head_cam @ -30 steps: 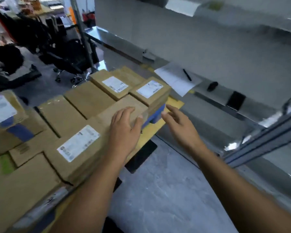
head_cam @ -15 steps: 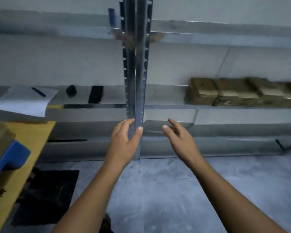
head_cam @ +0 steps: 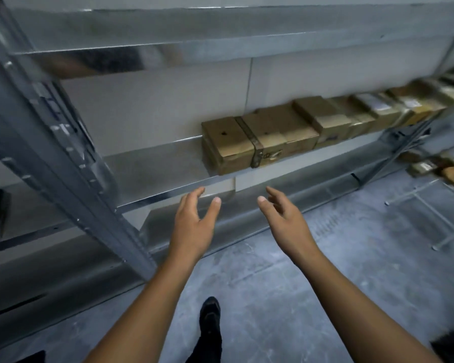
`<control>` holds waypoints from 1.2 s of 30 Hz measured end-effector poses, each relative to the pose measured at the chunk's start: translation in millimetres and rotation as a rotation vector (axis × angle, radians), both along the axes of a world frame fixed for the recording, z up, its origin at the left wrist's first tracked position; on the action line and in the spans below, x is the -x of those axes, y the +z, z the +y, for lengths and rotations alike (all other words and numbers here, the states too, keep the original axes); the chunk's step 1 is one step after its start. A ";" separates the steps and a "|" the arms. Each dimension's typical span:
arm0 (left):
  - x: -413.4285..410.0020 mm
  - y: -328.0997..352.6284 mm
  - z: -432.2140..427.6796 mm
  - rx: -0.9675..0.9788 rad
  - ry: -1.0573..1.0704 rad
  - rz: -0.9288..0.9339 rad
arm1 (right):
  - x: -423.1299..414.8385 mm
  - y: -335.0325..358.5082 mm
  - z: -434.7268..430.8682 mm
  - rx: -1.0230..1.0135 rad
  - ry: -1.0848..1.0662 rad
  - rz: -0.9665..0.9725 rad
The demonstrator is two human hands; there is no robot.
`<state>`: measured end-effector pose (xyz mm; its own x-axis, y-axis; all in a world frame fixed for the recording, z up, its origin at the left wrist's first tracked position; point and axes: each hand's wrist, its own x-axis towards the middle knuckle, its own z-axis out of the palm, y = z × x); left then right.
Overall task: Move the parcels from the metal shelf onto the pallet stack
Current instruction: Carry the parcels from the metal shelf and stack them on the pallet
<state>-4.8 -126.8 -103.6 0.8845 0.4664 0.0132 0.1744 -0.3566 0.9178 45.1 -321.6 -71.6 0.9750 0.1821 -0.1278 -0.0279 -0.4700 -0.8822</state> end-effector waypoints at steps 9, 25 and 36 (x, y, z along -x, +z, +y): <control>-162.4 -32.6 24.2 0.134 0.131 0.141 | -151.6 -15.6 28.4 0.158 -0.006 -0.044; -261.7 -76.9 -2.5 0.373 0.365 0.155 | -261.1 -38.1 37.5 0.315 0.218 -0.099; -234.0 -77.4 -21.3 0.495 0.536 0.015 | -273.6 -36.1 49.8 0.406 0.475 -0.278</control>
